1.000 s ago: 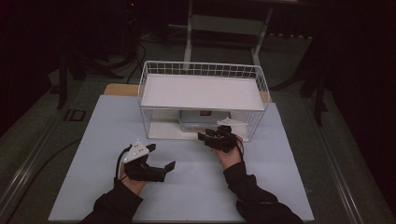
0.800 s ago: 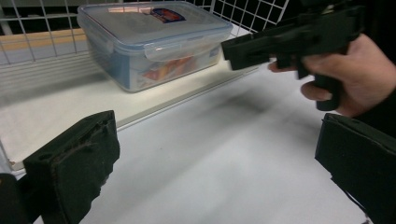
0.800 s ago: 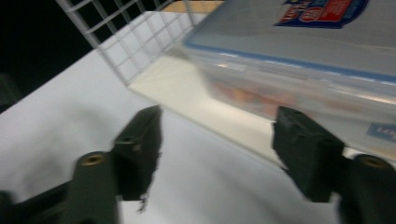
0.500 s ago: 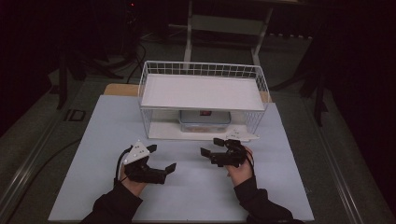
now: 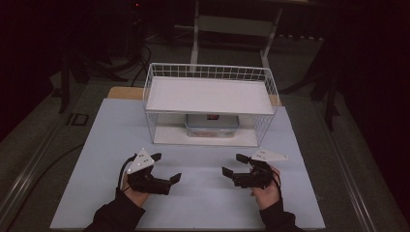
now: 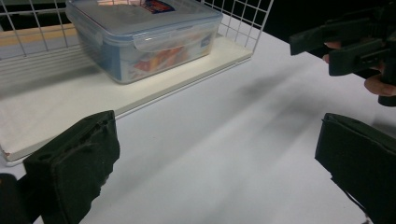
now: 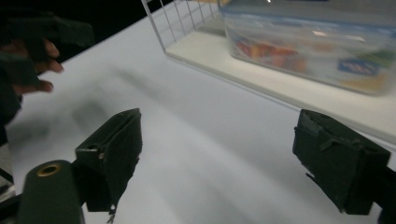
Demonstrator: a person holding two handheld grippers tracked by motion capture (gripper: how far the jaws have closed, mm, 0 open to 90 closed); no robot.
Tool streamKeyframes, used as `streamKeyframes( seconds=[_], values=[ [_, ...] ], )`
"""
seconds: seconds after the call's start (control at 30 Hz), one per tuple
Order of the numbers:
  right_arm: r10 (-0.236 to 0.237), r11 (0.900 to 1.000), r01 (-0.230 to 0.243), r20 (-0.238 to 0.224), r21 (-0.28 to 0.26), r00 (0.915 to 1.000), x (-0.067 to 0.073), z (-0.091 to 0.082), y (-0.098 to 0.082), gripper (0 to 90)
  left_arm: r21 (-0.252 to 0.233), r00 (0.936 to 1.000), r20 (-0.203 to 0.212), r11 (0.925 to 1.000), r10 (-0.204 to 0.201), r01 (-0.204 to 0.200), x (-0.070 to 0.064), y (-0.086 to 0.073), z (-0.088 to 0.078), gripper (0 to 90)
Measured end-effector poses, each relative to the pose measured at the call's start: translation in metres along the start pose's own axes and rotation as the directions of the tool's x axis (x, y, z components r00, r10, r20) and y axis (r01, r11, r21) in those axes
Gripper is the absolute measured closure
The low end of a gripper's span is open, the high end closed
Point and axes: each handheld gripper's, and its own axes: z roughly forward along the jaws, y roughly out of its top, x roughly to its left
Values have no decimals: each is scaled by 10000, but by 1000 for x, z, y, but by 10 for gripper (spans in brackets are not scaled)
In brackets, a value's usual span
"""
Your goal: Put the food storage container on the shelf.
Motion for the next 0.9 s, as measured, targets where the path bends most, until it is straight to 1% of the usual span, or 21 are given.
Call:
streamKeyframes(
  seconds=[0.07,0.1,0.17,0.2,0.3,0.4,0.5,0.57,0.63,0.77,0.9],
  values=[
    [-131,9998,127,247,159,9996,-1,-3,-7,152,-17,10000,27,10000,42,-42,0,-1,-1,0],
    [-66,9995,58,262,310,9996,-1,-4,-10,152,12,10000,-12,10000,81,-81,0,-2,-2,0],
    [-28,9993,18,288,372,9996,-2,-4,-12,152,-2,10000,30,10000,81,-81,0,-4,-4,0],
    [23,9989,-39,351,470,9994,-2,-8,-17,152,12,10000,0,10000,83,-83,0,-4,-5,0],
    [52,9989,-76,497,467,9988,-3,-14,-20,154,44,10000,-14,10000,24,-24,1,-7,-7,0],
    [191,9985,-220,568,497,9982,-3,-21,-25,154,102,10000,-32,9999,-19,19,1,-10,-9,0],
    [206,9976,-254,737,647,9971,-2,-27,-30,157,73,10000,-27,10000,37,-37,2,-11,-8,0],
    [236,9966,-299,817,770,9964,-2,-28,-32,157,103,10000,-46,9999,0,1,3,-11,-5,0],
    [262,9964,-324,798,780,9965,-3,-27,-32,159,160,10000,-5,9999,-40,40,4,-12,-3,0],
    [151,9965,-215,799,809,9967,-4,-26,-32,159,308,10000,66,9995,-10,8,4,-15,2,0],
    [65,9965,-135,838,830,9965,-3,-26,-31,158,422,9999,79,9991,-103,100,6,-17,5,0]
  ],
)
